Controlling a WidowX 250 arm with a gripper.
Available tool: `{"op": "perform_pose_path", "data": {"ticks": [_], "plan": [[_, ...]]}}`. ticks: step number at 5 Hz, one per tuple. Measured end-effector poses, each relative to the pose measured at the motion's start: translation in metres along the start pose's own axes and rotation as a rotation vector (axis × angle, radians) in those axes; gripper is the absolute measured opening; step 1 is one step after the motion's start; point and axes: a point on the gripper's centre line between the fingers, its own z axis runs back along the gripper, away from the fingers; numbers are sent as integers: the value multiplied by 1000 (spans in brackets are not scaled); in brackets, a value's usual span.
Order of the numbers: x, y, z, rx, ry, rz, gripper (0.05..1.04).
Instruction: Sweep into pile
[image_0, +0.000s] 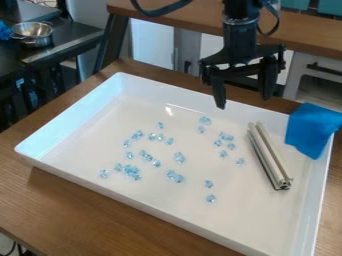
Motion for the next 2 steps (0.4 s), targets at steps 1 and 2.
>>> {"op": "perform_pose_path", "data": {"ticks": [1, 2], "plan": [[-1, 4, -16, 30, 30, 13, 1001], [-1, -7, -26, 65, 38, 34, 1001]]}}
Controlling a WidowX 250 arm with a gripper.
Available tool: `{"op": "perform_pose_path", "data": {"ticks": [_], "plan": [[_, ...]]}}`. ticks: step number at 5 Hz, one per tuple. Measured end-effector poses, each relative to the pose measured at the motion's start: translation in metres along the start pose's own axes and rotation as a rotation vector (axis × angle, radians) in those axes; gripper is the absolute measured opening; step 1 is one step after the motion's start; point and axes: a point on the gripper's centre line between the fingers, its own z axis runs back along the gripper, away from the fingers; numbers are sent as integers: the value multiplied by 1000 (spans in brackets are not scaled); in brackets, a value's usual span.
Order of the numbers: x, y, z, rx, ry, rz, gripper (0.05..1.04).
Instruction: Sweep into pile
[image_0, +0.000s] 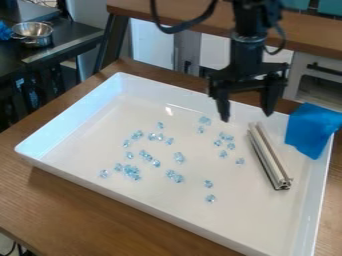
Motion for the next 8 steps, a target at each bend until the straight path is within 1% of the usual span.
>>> {"op": "perform_pose_path", "data": {"ticks": [1, 2, 3, 5, 6, 7, 8], "plan": [[-4, -18, -1, 2, -6, -4, 1001], [-4, -27, -8, 6, -30, -17, 1000], [-9, -34, -26, 40, -37, -51, 1001], [-1, -36, -56, 102, -69, -58, 1001], [-2, -37, -60, 117, -66, -63, 969], [-4, -32, -72, 159, -43, -69, 713], [-6, -27, -77, 168, -37, -96, 419]]}}
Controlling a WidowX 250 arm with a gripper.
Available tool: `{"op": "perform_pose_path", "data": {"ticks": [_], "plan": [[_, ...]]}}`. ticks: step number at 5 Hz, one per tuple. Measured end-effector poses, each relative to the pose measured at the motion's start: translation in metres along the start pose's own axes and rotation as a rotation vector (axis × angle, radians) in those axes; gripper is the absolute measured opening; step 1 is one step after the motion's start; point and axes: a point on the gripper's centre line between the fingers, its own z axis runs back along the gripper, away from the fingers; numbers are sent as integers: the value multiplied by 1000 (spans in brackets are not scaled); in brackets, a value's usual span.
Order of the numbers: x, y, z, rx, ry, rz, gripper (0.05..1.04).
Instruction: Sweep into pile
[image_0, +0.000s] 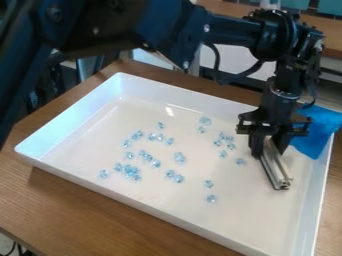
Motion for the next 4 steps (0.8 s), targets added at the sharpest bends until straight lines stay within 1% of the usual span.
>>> {"op": "perform_pose_path", "data": {"ticks": [1, 2, 3, 4], "plan": [[-5, 7, -1, -3, 6, -2, 381], [-6, 16, -2, -3, 21, -13, 381], [-2, 30, 0, -16, 36, -13, 381], [8, 49, -2, -29, 45, 14, 381]]}}
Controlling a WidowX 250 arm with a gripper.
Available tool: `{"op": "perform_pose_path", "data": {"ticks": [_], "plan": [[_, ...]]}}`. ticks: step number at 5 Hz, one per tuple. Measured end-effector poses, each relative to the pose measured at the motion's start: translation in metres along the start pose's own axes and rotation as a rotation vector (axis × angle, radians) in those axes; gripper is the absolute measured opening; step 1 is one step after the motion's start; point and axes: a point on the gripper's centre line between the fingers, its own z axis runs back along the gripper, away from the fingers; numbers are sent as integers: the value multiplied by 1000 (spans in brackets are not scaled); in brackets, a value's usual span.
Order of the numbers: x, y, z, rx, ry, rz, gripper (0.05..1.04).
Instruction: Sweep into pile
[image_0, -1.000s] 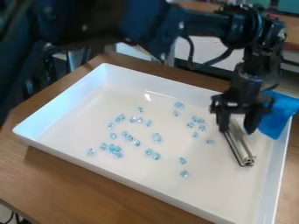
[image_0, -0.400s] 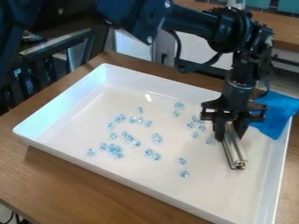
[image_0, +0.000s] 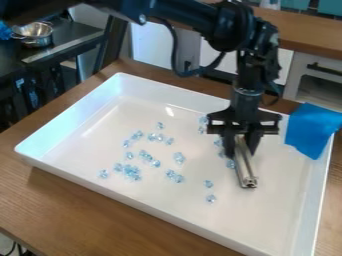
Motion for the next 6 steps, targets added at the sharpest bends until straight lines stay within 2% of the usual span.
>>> {"op": "perform_pose_path", "data": {"ticks": [2, 3, 6], "plan": [[16, 32, -4, -64, -52, 92, 381], [23, 58, -4, -70, -69, 125, 381], [20, 139, 5, -136, 9, 234, 381]]}}
